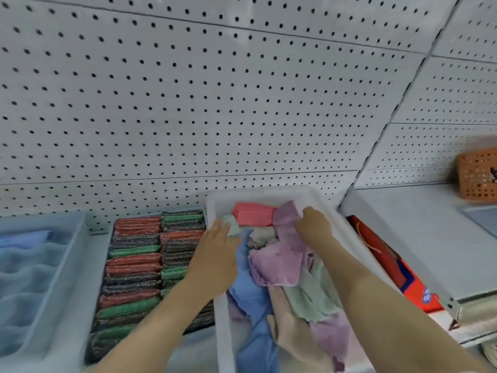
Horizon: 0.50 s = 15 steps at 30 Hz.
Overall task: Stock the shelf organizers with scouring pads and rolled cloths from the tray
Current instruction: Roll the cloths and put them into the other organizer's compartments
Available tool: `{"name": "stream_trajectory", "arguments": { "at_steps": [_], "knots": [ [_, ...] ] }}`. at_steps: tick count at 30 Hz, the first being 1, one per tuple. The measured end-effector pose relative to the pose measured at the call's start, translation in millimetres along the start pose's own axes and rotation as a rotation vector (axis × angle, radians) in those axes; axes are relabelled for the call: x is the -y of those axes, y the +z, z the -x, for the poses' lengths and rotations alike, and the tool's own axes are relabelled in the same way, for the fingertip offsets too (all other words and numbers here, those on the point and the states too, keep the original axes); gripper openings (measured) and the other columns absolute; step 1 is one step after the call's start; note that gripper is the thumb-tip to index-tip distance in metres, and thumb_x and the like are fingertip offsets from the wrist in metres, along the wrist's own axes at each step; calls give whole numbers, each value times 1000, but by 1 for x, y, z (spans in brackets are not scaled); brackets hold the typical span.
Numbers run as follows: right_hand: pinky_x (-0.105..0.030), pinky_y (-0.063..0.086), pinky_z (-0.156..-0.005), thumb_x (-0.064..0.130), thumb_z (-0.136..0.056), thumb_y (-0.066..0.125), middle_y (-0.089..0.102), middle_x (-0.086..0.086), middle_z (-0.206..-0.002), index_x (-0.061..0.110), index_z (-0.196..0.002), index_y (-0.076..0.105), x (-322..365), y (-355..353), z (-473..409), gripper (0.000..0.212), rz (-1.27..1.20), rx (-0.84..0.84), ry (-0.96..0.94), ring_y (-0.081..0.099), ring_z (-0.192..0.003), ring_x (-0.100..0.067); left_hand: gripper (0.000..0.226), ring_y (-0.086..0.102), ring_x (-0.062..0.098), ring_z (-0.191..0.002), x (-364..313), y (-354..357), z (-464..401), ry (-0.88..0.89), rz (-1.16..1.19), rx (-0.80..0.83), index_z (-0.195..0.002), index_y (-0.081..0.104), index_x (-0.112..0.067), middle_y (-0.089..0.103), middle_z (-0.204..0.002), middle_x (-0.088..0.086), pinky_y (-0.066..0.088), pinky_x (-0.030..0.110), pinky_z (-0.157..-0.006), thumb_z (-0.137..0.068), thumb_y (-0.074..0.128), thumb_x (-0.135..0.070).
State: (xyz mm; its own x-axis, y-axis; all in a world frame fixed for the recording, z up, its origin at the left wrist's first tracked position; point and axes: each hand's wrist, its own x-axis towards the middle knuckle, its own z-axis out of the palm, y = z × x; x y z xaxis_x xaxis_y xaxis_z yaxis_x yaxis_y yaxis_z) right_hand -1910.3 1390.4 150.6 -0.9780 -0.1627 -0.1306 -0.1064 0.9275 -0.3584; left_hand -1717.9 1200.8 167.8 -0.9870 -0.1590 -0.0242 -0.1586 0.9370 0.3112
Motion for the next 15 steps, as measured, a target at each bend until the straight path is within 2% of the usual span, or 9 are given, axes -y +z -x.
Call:
{"name": "stream_trajectory", "arguments": {
  "at_steps": [3,6,8,9,10,11,13,15],
  "knots": [
    [-35,45,-82,27,-95,54,57,-18,-124,1,-130,38,-6,13,-11,46,-206,73,62,57,-112,-37,63,-20,18,-148,2,4,1,17,-17,20,-152,30,-26,3,-165,4,-6,32,-122,-95,48,-4],
    [-32,39,-73,34,-92,60,59,-15,-117,3,-130,41,-4,17,-14,53,-312,106,48,58,-109,-35,60,-22,10,-138,9,7,2,50,84,-11,-146,42,-26,11,-164,5,-7,26,-117,-92,54,0],
    [-29,36,-69,29,-91,61,56,-8,-96,7,-115,56,-1,17,-12,33,-355,53,-23,59,-98,-31,60,-19,11,-141,10,9,4,43,110,-24,-143,46,-25,14,-164,5,-4,30,-120,-91,55,2],
    [-29,34,-64,24,-89,62,52,-6,-83,10,-95,59,2,17,-10,15,-388,13,-59,57,-83,-28,60,-17,12,-143,10,8,5,35,107,-23,-142,47,-25,16,-164,5,-1,33,-121,-90,54,4],
    [-29,30,-57,18,-87,61,46,-5,-71,11,-75,54,3,17,-10,15,-431,-24,-96,49,-68,-25,60,-16,13,-145,10,8,5,28,104,-23,-142,48,-24,17,-163,6,1,36,-122,-90,54,4],
    [-29,26,-53,15,-85,61,40,-5,-61,12,-64,45,4,16,-9,27,-455,-54,-131,40,-58,-22,59,-15,16,-147,8,7,5,19,91,-9,-142,48,-23,18,-163,7,2,37,-122,-90,53,4],
    [-29,23,-49,16,-87,59,36,-3,-55,13,-61,38,10,7,-4,34,-511,-53,-176,33,-52,-18,56,-10,22,-151,2,3,8,-14,56,25,-146,42,-23,17,-164,6,3,38,-122,-95,51,-3],
    [-28,31,-52,20,-91,59,44,-4,-63,9,-70,48,21,-16,5,26,-633,31,-173,40,-56,-17,55,-8,20,-152,-6,-10,11,-39,134,25,-152,34,-23,13,-164,1,3,38,-122,-100,52,-19]
  ]
}}
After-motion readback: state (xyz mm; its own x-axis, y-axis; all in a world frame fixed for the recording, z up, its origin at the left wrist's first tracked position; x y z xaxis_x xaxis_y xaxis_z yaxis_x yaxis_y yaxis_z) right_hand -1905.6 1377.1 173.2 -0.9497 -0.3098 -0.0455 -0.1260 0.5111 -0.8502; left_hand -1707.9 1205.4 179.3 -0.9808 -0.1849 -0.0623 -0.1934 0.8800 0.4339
